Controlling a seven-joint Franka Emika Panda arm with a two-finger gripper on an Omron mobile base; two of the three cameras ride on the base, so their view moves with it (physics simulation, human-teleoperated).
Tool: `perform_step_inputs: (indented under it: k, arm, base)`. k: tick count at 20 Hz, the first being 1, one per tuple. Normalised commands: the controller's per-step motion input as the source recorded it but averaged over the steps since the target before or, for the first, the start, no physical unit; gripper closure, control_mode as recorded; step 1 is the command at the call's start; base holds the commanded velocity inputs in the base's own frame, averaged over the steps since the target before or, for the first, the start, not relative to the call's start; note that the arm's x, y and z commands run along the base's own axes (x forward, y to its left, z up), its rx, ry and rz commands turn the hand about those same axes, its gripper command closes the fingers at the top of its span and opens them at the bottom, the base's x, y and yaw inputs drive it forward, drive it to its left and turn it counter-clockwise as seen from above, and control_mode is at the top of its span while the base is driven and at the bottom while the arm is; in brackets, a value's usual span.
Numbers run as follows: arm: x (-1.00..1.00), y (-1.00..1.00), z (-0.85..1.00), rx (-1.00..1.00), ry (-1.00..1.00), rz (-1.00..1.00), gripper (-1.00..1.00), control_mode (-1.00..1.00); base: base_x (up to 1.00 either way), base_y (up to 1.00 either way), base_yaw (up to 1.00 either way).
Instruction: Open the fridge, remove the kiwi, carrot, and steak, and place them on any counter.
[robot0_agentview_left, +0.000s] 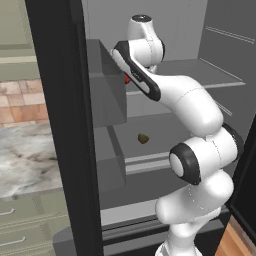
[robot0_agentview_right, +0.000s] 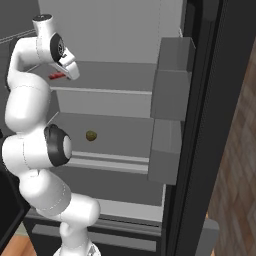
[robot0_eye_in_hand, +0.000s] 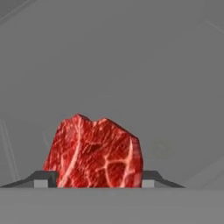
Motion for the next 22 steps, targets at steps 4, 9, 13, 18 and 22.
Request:
perform_step_inputs:
  k: [4, 9, 13, 18, 22]
  arm:
    - [-0.44, -0.07, 0.02, 0.0, -0.12, 0.04, 1.0, -1.0]
    - [-0.63, -0.36, 0.0, 0.0, -0.18, 0.14, 1.0, -1.0]
    - [-0.59, -0.62, 0.0, 0.07, -0.18, 0.16, 1.0, -1.0]
    - [-0.82, -0.61, 0.01, 0.13, -0.22, 0.17, 1.0, -1.0]
    - [-0.99, -0.36, 0.22, 0.11, -0.17, 0.14, 1.0, -1.0]
  base:
    - [0.0, 0.0, 0.0]
    - [0.0, 0.0, 0.0]
    - [0.0, 0.0, 0.0]
    - [0.0, 0.0, 0.0]
    - [0.0, 0.0, 0.0]
